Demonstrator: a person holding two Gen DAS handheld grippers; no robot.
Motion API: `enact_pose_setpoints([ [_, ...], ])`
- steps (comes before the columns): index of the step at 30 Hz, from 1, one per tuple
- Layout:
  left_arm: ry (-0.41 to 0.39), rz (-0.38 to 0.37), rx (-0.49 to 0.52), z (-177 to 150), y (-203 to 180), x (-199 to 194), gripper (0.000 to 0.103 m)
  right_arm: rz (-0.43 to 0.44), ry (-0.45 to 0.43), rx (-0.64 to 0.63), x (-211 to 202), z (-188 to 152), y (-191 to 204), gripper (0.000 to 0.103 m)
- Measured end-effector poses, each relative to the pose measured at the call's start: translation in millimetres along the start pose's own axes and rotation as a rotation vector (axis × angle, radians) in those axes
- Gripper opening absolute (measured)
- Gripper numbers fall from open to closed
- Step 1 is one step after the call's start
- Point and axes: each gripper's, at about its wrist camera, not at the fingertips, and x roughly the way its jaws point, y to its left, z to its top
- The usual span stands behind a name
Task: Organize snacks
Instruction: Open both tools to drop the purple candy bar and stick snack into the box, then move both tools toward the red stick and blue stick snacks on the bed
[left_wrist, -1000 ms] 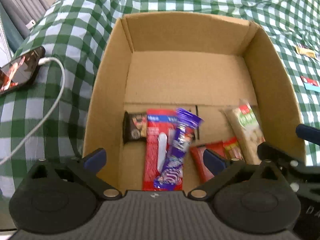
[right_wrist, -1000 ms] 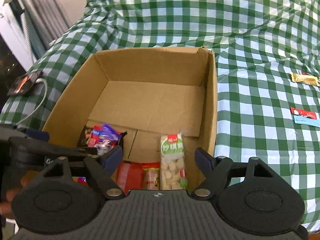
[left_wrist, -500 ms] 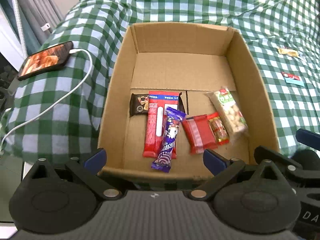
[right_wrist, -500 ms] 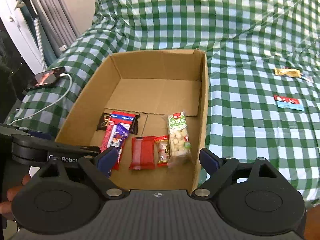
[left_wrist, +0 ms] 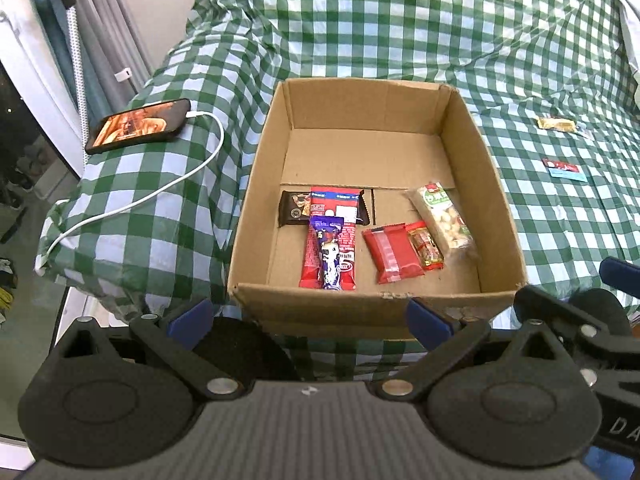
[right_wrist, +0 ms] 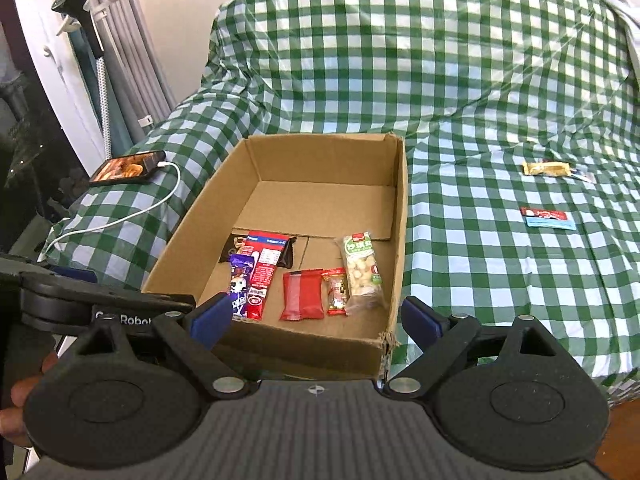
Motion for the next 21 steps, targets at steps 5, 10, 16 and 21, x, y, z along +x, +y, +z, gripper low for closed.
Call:
enact_pose_setpoints([
  [5, -0.031, 0.002, -0.001, -12.3, -2.5, -16.4, 0.103, -0.002, -0.033, -0.006, -18.8, -6.6, 0.6, 0.093],
  [10, -0.064, 0.010, 0.006, -19.4, -4.3, -30.5, 0.103, 0.002, -0.056, -0.003, -33.7, -13.1, -0.7, 0.094],
  [16, -0.078, 0.015, 0.012, -22.3, -6.2, -38.7, 0.103, 0.003, -0.077, 0.002, -42.8, -16.8, -1.6, 0.094],
  [21, -0.079, 0.017, 0.014, -23.7, -7.6, -41.0, 0.103, 0.006, -0.078, 0.001, -43.9, -17.4, -3.4, 0.094],
])
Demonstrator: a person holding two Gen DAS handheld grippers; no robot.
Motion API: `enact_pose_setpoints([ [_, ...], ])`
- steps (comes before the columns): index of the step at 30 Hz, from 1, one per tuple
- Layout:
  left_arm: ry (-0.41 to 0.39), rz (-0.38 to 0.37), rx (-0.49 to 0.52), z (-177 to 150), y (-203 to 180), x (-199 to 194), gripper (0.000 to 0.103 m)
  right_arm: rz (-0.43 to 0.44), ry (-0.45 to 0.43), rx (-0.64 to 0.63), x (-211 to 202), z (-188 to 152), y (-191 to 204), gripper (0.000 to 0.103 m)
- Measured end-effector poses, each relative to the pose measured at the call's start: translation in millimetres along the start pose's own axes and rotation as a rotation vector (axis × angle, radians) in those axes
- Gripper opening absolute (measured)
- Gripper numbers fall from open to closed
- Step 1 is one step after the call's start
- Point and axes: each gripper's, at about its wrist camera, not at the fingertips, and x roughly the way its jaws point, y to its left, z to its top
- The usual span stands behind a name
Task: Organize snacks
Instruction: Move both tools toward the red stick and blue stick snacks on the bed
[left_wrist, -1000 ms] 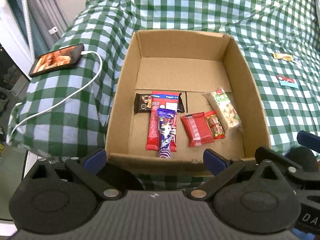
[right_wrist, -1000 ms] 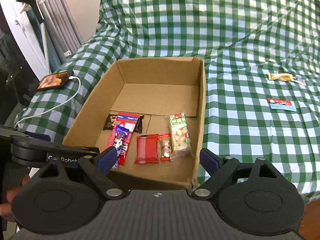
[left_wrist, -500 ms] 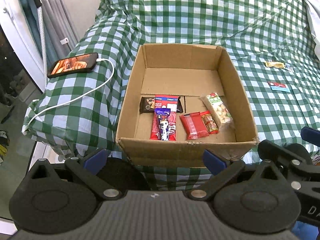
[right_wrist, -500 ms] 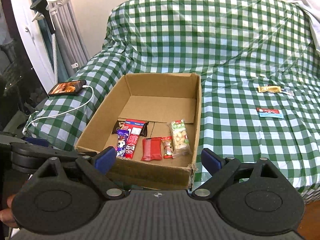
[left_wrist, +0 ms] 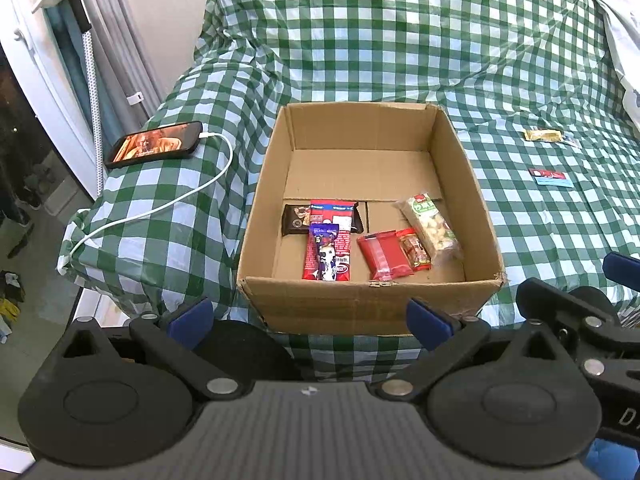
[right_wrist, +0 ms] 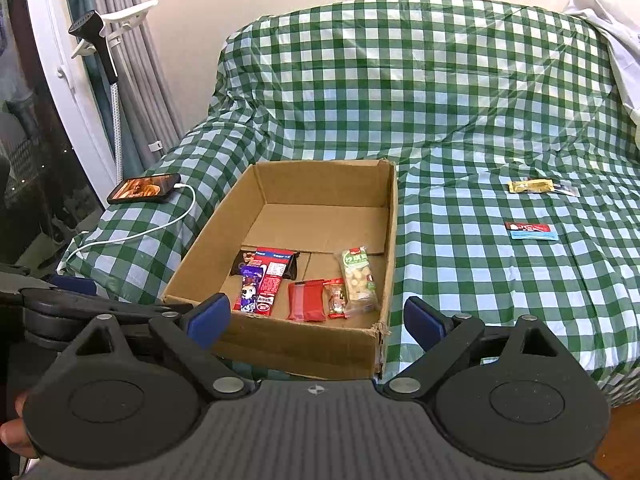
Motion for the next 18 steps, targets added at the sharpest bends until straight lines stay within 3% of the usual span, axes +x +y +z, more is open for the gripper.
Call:
enact_pose_setpoints([
  [18, 0.048, 0.006, 0.032, 5.1, -8.4, 21.9, 0.103, 0.005, 0.045, 0.033, 7.9, -1.7, -10.8, 0.094],
])
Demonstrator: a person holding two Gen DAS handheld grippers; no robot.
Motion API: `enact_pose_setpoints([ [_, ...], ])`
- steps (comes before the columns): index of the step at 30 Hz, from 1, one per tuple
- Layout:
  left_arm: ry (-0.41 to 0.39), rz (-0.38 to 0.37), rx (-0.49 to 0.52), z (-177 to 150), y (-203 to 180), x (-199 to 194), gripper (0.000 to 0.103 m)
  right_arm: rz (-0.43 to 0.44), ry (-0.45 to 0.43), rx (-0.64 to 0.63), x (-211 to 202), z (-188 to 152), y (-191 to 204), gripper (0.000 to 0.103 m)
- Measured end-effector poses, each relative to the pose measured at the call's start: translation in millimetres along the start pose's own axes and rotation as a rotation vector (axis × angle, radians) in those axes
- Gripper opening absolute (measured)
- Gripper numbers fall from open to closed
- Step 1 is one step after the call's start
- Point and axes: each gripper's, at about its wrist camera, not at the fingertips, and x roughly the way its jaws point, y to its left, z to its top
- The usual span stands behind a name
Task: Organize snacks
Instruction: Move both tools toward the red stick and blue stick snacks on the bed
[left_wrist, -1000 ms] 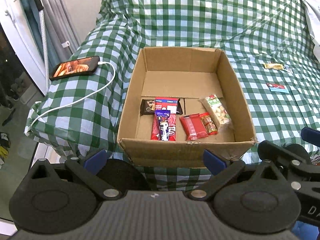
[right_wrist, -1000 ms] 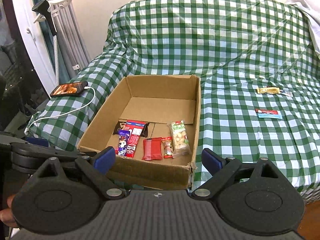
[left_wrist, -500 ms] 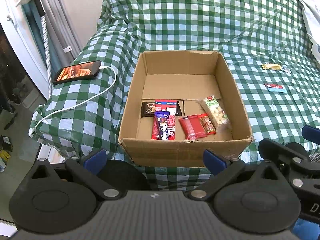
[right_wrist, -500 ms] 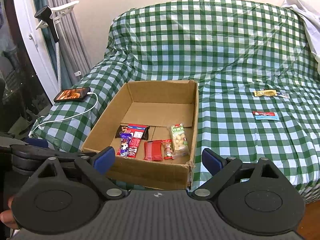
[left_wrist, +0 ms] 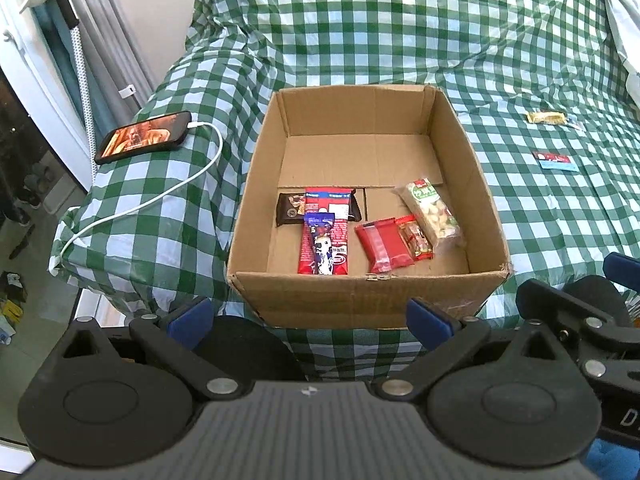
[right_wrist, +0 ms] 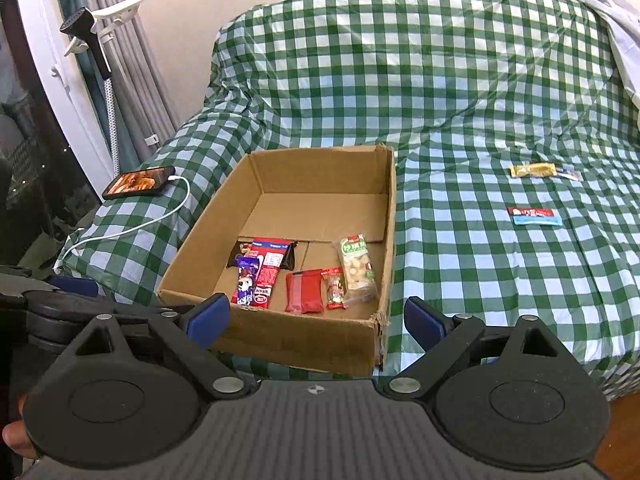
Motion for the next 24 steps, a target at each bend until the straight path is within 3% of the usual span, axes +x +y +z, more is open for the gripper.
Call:
enact_pose_setpoints([
  [12, 0.059, -0.001, 0.045, 24.5, -21.7, 25.3, 0.103, -0.040, 0.010, 0.064, 29.8, 6.1, -35.5, 0.094],
  [16, 0.070, -0.002, 0.045, 42.6, -31.7, 33.0, 0.103, -0.118, -0.026, 0.138, 41.4, 13.6, -75.1, 0.094],
  [24, 0.094, 0.000, 0.072, 86.2, -63.0, 57.3, 0.103, -0.341, -0.085, 0.279, 77.7, 27.2, -197.3, 0.094],
])
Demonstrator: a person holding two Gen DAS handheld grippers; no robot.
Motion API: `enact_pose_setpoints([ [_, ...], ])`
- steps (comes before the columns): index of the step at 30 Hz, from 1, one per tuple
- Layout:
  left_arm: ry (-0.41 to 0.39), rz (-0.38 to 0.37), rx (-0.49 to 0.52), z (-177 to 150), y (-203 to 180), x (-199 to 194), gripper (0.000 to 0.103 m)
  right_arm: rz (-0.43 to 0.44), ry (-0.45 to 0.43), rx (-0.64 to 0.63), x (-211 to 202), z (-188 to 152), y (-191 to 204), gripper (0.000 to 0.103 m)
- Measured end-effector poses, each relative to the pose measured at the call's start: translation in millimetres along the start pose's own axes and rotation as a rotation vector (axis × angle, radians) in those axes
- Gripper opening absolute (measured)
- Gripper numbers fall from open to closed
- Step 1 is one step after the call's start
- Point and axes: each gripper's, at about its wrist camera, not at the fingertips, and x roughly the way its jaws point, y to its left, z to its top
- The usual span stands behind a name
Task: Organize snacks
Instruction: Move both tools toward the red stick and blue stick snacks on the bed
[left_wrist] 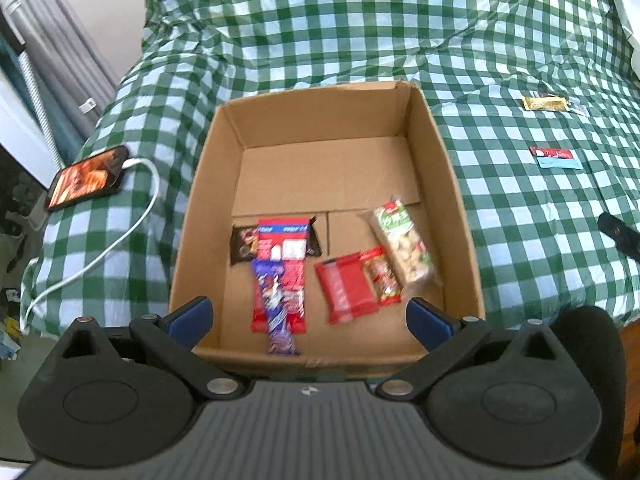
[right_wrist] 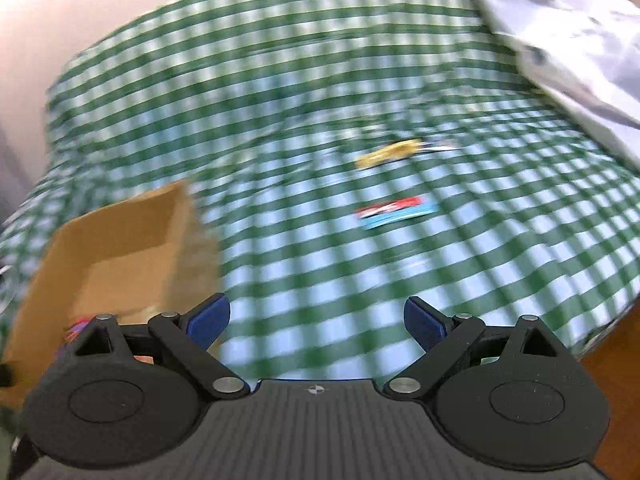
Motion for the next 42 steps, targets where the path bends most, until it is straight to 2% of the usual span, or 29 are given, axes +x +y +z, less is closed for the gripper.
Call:
enact_pose_setpoints([
  [4, 0.028, 0.000, 0.009, 27.1, -18.5, 17.4, 0.103, -0.086, 0.034, 0.071, 57.4, 18.5, -45.8, 0.094],
  [7, 0.049, -0.001, 0.010, 48.3, -33.8, 32.8, 0.103, -0.143, 0.079, 0.119, 114.2, 32.1, -62.5, 0.094],
  [12, 0.063, -0.004, 0.023, 80.5, -60.7, 56.8, 0.103, -0.216, 0.102, 0.128, 196.7, 50.5, -68.9, 0.094],
  [19, 0.072, -0.012, 0.067, 106.9, -93.2, 80.4, 0.103, -0.263, 0.053, 0.112, 265.2, 66.2, -66.3, 0.097],
  [22, 0.071, -0.018, 0.092, 111.1, -106.2, 85.8, 0.103, -0.300, 0.033, 0.009, 269.6, 65.2, -65.3, 0.095],
  [26, 0.060, -0.036, 0.127, 116.0, -125.3, 91.2, 0.103, -0.349, 0.049, -0.034, 252.8, 56.3, -84.5, 0.092],
  [31, 0.040, -0.087, 0.197, 129.9, -166.5, 101.8, 0.103, -0.355, 0.059, 0.090, 228.0, 31.8, -136.0, 0.092],
  [35, 0.013, -0.146, 0.266, 151.5, -208.7, 116.9, 0.103, -0.347, 0.054, 0.160, 212.5, 18.4, -150.5, 0.093],
  [37, -0.004, -0.155, 0.301, 161.1, -230.3, 126.2, 0.103, -0.295, 0.036, 0.188, 207.9, 18.0, -152.8, 0.093],
  [39, -0.016, -0.154, 0.315, 168.1, -245.2, 136.1, 0.103, -0.202, 0.036, 0.178, 208.4, 21.7, -154.1, 0.093],
  [42, -0.003, -0.147, 0.307, 174.6, -256.6, 148.0, 0.103, -0.059, 0.053, 0.054, 215.7, 29.3, -144.2, 0.093],
])
